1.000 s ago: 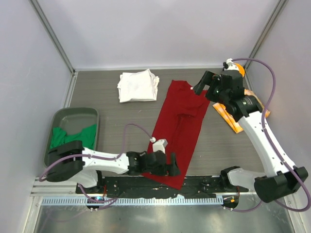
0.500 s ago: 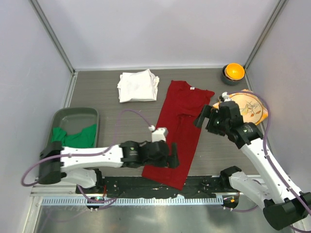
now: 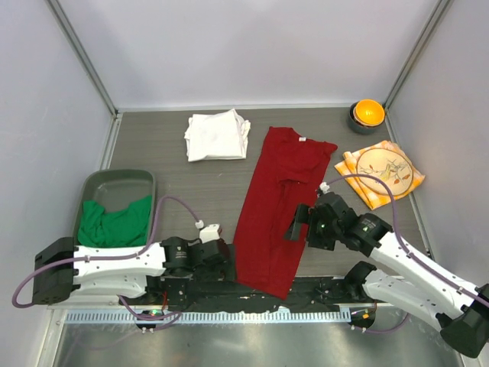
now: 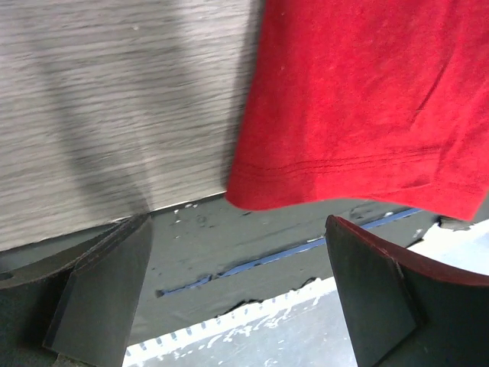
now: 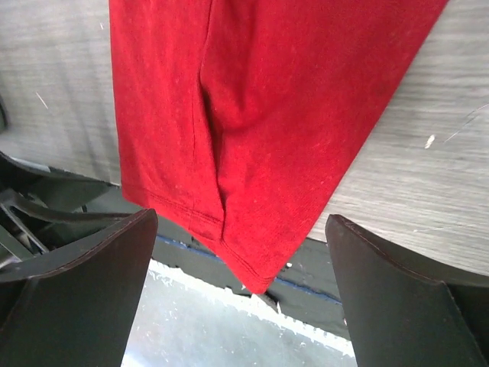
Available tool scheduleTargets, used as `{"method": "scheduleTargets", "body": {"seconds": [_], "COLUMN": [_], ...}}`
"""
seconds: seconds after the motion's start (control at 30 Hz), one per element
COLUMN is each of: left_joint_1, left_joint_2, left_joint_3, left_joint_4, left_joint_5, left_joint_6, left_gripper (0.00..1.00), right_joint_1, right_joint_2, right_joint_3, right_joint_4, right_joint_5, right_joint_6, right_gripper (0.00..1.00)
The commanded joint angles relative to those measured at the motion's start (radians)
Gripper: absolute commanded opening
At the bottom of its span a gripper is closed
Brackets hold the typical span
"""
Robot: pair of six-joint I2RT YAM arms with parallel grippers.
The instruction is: Fold and stack the t-shirts
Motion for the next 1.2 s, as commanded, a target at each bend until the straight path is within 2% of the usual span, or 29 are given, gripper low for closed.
{"method": "scheduleTargets", "body": {"seconds": [0.0, 0.13, 0.33, 0.47, 0.73, 0.83, 0.93, 0.97, 1.07, 1.17], "left_joint_1": [0.037, 0.077, 0.134, 0.146, 0.151, 0.152, 0.159, 0.16, 0.163, 0.166], "left_joint_2": [-0.021, -0.039, -0.033, 0.04, 0.118, 0.117, 0.12, 0.122, 0.131, 0.141], "left_joint_3": [-0.046, -0.113, -0.162, -0.176, -0.219, -0.222, -0.227, -0.227, -0.227, -0.23], "left_joint_4": [0.117, 0.191, 0.283, 0.346, 0.45, 0.46, 0.47, 0.473, 0.481, 0.5], "left_joint_5": [0.034, 0.037, 0.094, 0.111, 0.149, 0.152, 0.154, 0.154, 0.154, 0.154], "left_joint_6": [0.016, 0.033, 0.074, 0.132, 0.142, 0.148, 0.154, 0.155, 0.155, 0.155], "left_gripper": [1.0, 1.0, 0.94, 0.85, 0.67, 0.58, 0.44, 0.33, 0.15, 0.08], "right_joint_1": [0.101, 0.185, 0.303, 0.383, 0.472, 0.506, 0.529, 0.533, 0.569, 0.602], "right_joint_2": [0.014, 0.026, 0.015, -0.018, -0.111, -0.124, -0.097, -0.083, -0.046, -0.031], "right_joint_3": [-0.035, -0.066, -0.107, -0.141, -0.238, -0.252, -0.244, -0.243, -0.226, -0.226], "right_joint_4": [0.059, 0.104, 0.133, 0.118, 0.139, 0.153, 0.17, 0.173, 0.164, 0.168], "right_joint_5": [0.036, 0.05, 0.071, 0.14, 0.165, 0.175, 0.165, 0.157, 0.155, 0.157], "right_joint_6": [0.125, 0.165, 0.272, 0.366, 0.516, 0.556, 0.564, 0.559, 0.568, 0.596], "right_gripper": [0.98, 0.98, 0.96, 0.95, 0.93, 0.92, 0.92, 0.92, 0.92, 0.93]}}
